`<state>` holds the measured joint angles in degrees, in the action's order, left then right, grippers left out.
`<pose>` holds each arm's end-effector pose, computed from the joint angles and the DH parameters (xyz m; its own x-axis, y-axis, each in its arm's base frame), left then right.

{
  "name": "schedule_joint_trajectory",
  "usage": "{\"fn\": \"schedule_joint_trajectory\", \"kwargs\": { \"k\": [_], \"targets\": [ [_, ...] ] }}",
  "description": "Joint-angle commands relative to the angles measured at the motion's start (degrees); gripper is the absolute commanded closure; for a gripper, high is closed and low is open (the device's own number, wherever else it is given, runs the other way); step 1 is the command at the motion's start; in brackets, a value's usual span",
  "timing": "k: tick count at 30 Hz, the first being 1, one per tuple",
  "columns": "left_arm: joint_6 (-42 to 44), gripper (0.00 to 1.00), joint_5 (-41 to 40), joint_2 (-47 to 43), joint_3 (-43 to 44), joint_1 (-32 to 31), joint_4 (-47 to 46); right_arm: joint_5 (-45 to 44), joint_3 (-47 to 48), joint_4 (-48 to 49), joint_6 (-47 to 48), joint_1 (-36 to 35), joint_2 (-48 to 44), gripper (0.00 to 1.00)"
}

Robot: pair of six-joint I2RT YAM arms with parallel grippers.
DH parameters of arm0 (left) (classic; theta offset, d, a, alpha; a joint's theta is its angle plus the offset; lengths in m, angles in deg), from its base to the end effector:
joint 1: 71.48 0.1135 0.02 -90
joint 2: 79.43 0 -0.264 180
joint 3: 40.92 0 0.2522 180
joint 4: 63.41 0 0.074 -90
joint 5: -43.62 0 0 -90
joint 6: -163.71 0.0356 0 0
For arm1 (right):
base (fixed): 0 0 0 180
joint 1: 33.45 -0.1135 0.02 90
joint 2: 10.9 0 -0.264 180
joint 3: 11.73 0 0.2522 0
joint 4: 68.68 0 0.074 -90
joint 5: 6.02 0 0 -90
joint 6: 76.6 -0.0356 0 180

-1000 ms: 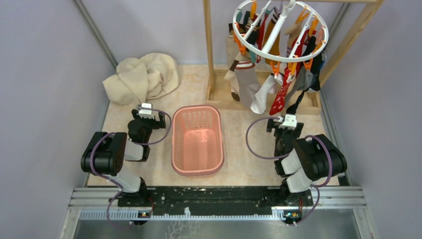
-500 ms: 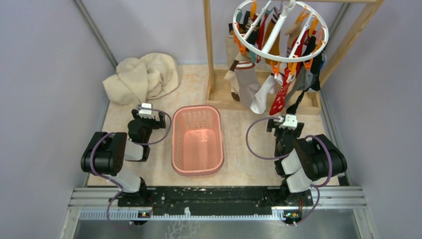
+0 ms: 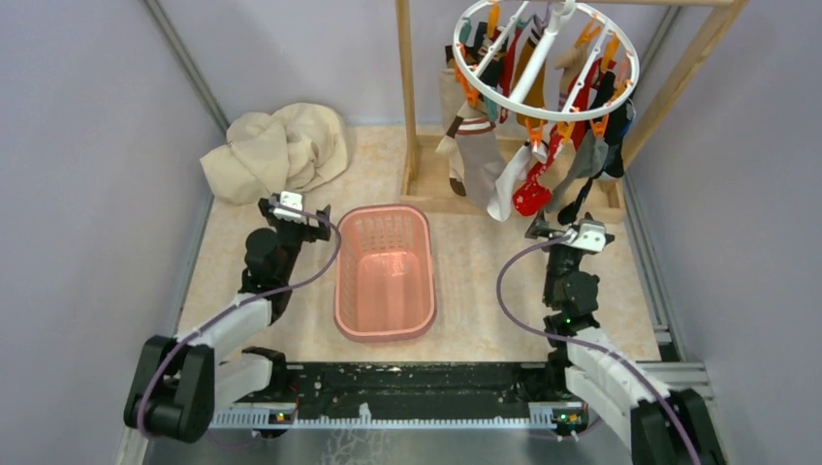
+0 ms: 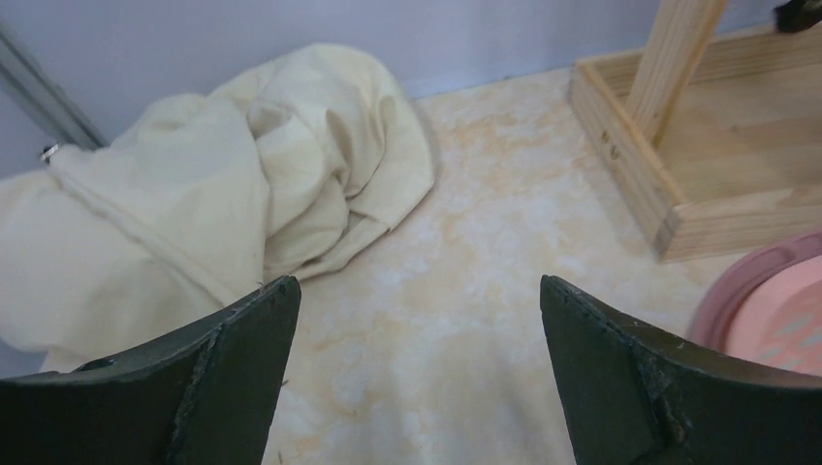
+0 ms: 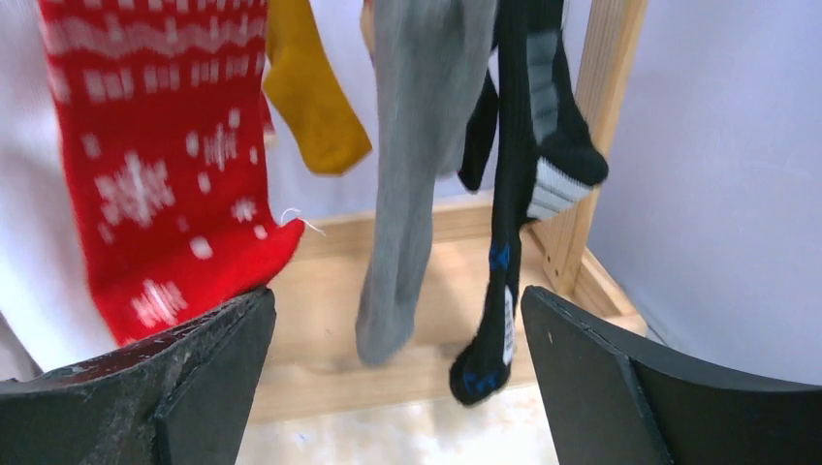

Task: Remove the socks clipped to the hanger
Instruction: Move the clothesline to the center of the board.

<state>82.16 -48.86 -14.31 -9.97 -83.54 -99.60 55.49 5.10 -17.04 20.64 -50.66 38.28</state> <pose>0.2224 -0.0459 0.2152 0.0586 0.1376 -0.9888 0.1596 0.9764 0.1453 0.1577 0.0311 0.2131 0.2916 -0.0256 -0.9562 0.2084 0.9773 0.0374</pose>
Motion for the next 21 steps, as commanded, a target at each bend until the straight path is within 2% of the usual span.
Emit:
{"fn": "schedule_joint_trajectory", "kwargs": {
  "k": [1,4,8,11,13,17,21],
  "targets": [
    [1.03,0.01,-3.78,-6.73,5.06,-4.39,13.35,-1.62,11.26,-32.35,-10.19,-0.5,-12.53,0.02],
    [0.22,0.01,-1.71,-10.74,8.33,-5.45,18.9,1.65,18.02,-46.51,-17.76,-0.6,-17.36,0.02],
    [-4.72,0.01,-0.33,-13.64,14.72,-5.61,26.29,7.3,24.26,-55.09,-24.34,-0.6,-19.81,0.02],
    [-10.65,0.01,1.25,-13.9,23.14,-5.7,34.3,14.6,28.49,-58.22,-25.52,-0.65,-19.5,0.02],
    [-13.99,0.01,5.32,-14.0,28.03,-5.7,38.73,16.1,31.04,-59.93,-25.86,-0.65,-18.03,0.02],
    [-19.38,0.01,14.49,-14.93,32.87,-5.7,39.54,23.44,38.17,-63.1,-25.6,-0.64,-12.34,0.02],
    [-22.18,0.01,17.54,-12.57,37.67,-5.7,40.72,35.51,44.18,-61.82,-26.35,-0.64,-7.2,0.02]
  ]
}}
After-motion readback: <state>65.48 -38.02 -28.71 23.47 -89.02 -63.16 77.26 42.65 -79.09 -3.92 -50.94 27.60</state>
